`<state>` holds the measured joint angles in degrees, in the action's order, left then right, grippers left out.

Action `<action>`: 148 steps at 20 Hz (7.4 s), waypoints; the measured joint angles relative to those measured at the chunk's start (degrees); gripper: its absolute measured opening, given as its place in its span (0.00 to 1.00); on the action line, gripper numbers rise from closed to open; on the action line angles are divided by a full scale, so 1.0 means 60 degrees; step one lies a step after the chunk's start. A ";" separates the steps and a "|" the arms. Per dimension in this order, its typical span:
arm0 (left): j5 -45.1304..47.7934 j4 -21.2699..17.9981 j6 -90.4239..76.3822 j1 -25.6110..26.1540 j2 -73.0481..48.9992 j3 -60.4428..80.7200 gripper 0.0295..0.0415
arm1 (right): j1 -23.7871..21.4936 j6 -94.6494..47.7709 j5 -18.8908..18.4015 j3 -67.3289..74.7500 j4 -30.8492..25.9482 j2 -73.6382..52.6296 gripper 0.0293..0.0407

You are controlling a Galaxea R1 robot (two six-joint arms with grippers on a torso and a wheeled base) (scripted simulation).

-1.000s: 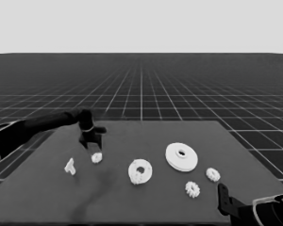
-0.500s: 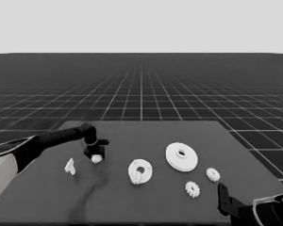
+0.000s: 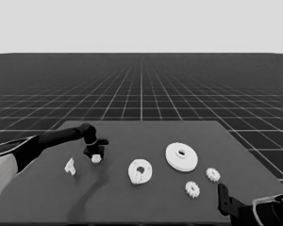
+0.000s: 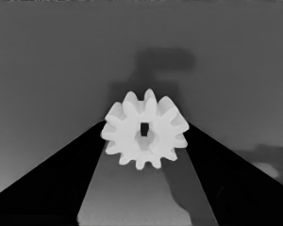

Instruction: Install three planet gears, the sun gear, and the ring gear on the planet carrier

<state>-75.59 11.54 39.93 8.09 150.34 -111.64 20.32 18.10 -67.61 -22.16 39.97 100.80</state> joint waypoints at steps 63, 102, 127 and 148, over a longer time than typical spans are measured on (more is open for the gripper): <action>0.6116 0.1033 -0.9955 -0.4604 -0.8255 1.4573 0.75 | -0.1867 0.4496 -0.2259 -0.1115 -0.1649 0.1941 0.90; 0.6139 0.1038 -1.0005 -0.4616 -0.8298 1.4616 0.75 | -0.3027 0.9741 -0.3220 -0.5289 -0.4489 0.4882 0.17; 0.6139 0.1038 -1.0005 -0.4616 -0.8298 1.4616 0.75 | -0.2054 0.8988 -0.2742 -1.2977 -0.3651 1.1695 0.80; 0.6139 0.1038 -1.0005 -0.4616 -0.8298 1.4616 0.75 | -0.3588 0.4943 -0.2650 -0.8671 -0.5409 0.3449 0.81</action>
<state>-38.76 17.77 -20.10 -19.61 100.55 -23.94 -1.20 47.76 -83.51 -74.19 7.52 121.49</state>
